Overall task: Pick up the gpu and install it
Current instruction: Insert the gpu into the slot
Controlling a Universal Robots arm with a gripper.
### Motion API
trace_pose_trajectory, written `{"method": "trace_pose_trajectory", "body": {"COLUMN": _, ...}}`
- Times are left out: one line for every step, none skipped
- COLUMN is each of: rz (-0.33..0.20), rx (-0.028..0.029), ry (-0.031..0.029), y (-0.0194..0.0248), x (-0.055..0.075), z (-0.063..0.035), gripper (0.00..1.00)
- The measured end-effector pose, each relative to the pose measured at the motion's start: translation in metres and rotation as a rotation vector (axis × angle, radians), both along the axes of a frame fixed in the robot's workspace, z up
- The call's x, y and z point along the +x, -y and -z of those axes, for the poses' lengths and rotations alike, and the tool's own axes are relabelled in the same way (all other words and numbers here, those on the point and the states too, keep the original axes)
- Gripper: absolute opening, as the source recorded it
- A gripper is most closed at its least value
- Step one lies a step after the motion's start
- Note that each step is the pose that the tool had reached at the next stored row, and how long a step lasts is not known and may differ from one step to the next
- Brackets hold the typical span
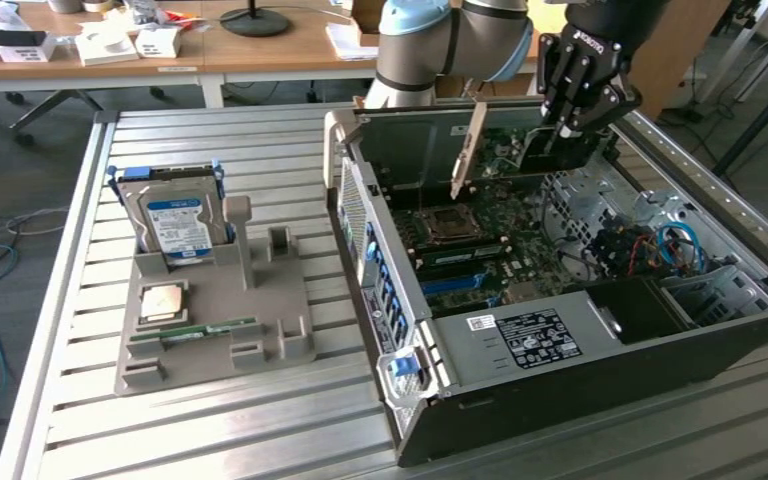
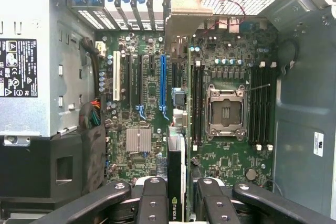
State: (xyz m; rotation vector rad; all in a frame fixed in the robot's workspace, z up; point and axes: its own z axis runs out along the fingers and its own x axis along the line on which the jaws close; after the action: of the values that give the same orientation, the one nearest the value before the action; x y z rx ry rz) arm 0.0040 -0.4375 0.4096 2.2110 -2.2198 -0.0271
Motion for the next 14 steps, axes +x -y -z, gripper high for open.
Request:
{"method": "trace_pose_trajectory", "body": {"rz": 0.000, "rx": 0.0000, "ry": 0.0000, "y": 0.0000, "x": 0.000, "z": 0.0002, "gripper": 0.27}}
{"method": "trace_pose_trajectory", "body": {"rz": 0.000, "rx": 0.0002, "ry": 0.0001, "y": -0.0001, "x": 0.000, "z": 0.0008, "gripper": 0.27}}
{"method": "trace_pose_trajectory", "body": {"rz": 0.000, "rx": 0.0000, "ry": 0.0000, "y": 0.0000, "x": 0.000, "z": 0.0016, "gripper": 0.27}}
{"method": "trace_pose_trajectory", "body": {"rz": 0.000, "rx": -0.0001, "ry": 0.0000, "y": 0.0000, "x": 0.000, "z": 0.0027, "gripper": 0.27}}
{"method": "trace_pose_trajectory", "body": {"rz": 0.000, "rx": 0.0000, "ry": 0.0000, "y": 0.0000, "x": 0.000, "z": 0.0040, "gripper": 0.27}}
{"method": "trace_pose_trajectory", "body": {"rz": 0.000, "rx": 0.0000, "ry": 0.0000, "y": 0.0000, "x": 0.000, "z": 0.0053, "gripper": 0.27}}
{"method": "trace_pose_trajectory", "body": {"rz": 0.000, "rx": 0.0001, "ry": 0.0000, "y": 0.0000, "x": 0.000, "z": 0.0067, "gripper": 0.27}}
{"method": "trace_pose_trajectory", "body": {"rz": 0.000, "rx": 0.0000, "ry": 0.0000, "y": 0.0000, "x": 0.000, "z": 0.0081, "gripper": 0.27}}
{"method": "trace_pose_trajectory", "body": {"rz": 0.000, "rx": 0.0000, "ry": 0.0000, "y": 0.0000, "x": 0.000, "z": 0.0094, "gripper": 0.27}}
{"method": "trace_pose_trajectory", "body": {"rz": 0.000, "rx": 0.0001, "ry": 0.0000, "y": 0.0000, "x": 0.000, "z": 0.0107, "gripper": 0.27}}
{"method": "trace_pose_trajectory", "body": {"rz": 0.000, "rx": 0.0000, "ry": 0.0000, "y": 0.0000, "x": 0.000, "z": 0.0118, "gripper": 0.27}}
{"method": "trace_pose_trajectory", "body": {"rz": 0.000, "rx": -0.0001, "ry": 0.0000, "y": 0.0000, "x": 0.000, "z": 0.0128, "gripper": 0.27}}
{"method": "trace_pose_trajectory", "body": {"rz": 0.000, "rx": 0.0000, "ry": 0.0000, "y": 0.0000, "x": 0.000, "z": 0.0139, "gripper": 0.27}}
{"method": "trace_pose_trajectory", "body": {"rz": 0.000, "rx": 0.0000, "ry": 0.0000, "y": 0.0000, "x": 0.000, "z": 0.0148, "gripper": 0.27}}
